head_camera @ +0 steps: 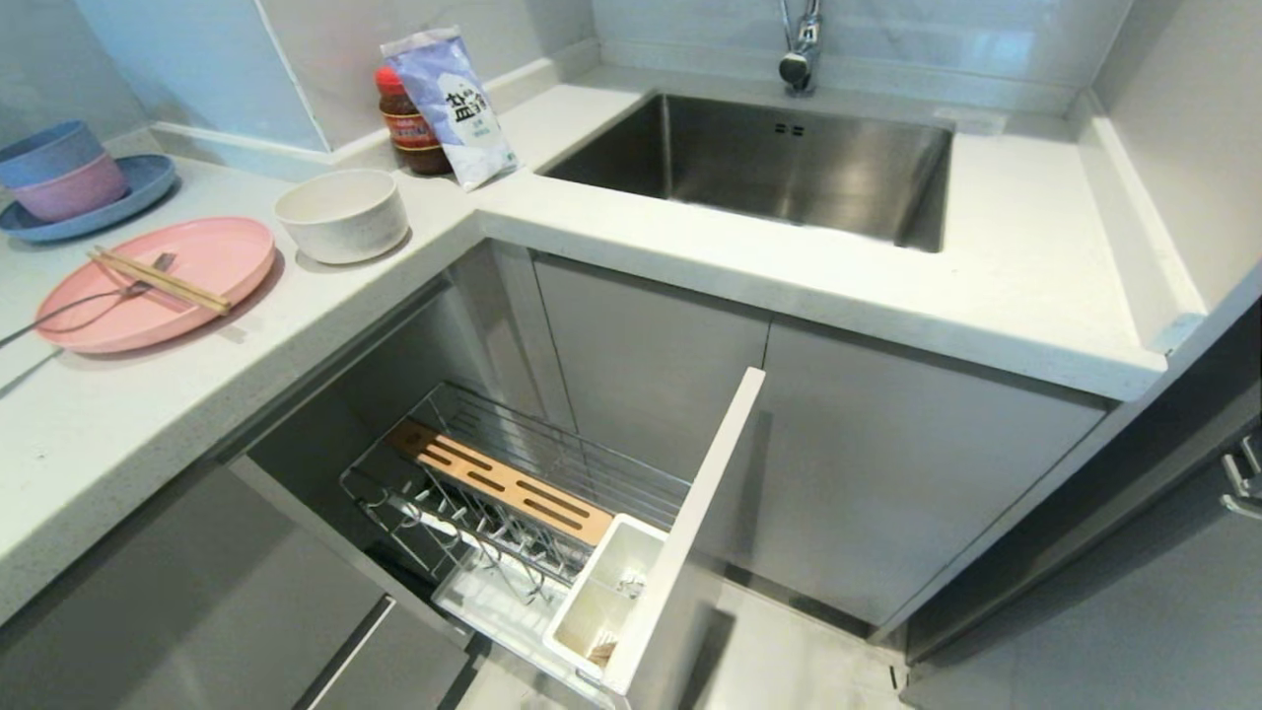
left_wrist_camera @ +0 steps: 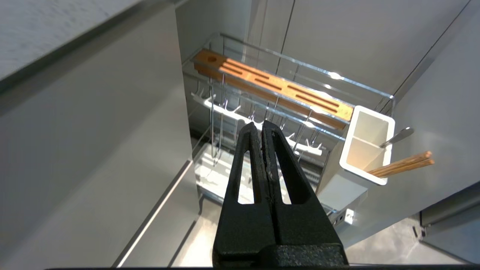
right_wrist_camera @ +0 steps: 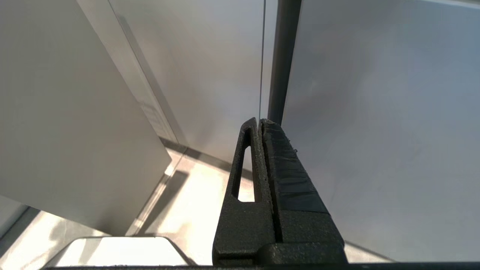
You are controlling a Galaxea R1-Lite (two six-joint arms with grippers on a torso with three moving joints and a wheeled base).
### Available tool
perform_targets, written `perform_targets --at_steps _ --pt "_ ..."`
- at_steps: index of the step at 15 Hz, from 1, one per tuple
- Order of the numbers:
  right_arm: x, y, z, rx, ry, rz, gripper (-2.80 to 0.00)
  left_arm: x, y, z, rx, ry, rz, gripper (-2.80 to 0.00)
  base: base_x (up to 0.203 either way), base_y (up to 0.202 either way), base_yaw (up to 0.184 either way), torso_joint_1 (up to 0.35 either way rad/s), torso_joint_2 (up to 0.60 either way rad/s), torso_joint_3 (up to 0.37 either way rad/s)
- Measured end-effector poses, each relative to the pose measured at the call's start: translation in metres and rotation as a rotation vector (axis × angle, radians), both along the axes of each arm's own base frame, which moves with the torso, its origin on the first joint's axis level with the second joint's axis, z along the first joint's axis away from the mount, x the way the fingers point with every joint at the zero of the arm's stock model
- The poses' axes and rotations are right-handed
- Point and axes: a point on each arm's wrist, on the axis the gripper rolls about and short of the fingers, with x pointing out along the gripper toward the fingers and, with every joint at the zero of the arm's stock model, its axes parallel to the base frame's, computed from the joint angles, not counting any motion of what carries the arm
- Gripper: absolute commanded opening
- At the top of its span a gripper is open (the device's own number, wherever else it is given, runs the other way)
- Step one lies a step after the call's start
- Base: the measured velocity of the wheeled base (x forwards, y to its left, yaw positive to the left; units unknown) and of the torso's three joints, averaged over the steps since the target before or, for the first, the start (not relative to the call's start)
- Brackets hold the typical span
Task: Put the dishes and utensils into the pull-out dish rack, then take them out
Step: Pick up the chopsticks and place it in the cupboard
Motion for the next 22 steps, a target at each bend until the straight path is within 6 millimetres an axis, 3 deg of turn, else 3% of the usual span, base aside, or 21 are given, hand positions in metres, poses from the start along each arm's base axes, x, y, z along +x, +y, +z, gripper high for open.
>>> perform_targets --at_steps 8,16,17,19,22 --pt "0.0 0.0 0.0 0.0 0.0 0.0 -2.8 0.0 0.0 0.0 -0.001 -0.001 0.0 -2.8 0.0 0.0 0.0 0.001 0.0 -0.192" --pt "0.0 0.0 0.0 0.001 0.0 0.0 -2.8 0.0 0.0 0.001 0.029 -0.012 0.001 -2.8 0.0 0.0 0.0 0.001 0.0 -0.022" --pt "0.0 0.0 0.0 0.0 0.0 0.0 -2.8 -0.001 0.0 0.006 0.044 -0.036 0.002 -2.8 0.0 0.0 0.0 0.0 0.0 0.0" --pt "0.0 0.0 0.0 0.001 0.0 -0.001 -2.8 -0.012 0.0 0.035 0.063 -0.15 -0.011 -2.8 0.0 0.0 0.0 0.0 0.0 0.0" --pt "0.0 0.0 0.0 0.0 0.0 -0.001 -2.8 -0.053 -0.003 0.105 0.134 -0.379 -0.092 -2.8 0.0 0.0 0.0 0.0 0.0 0.0"
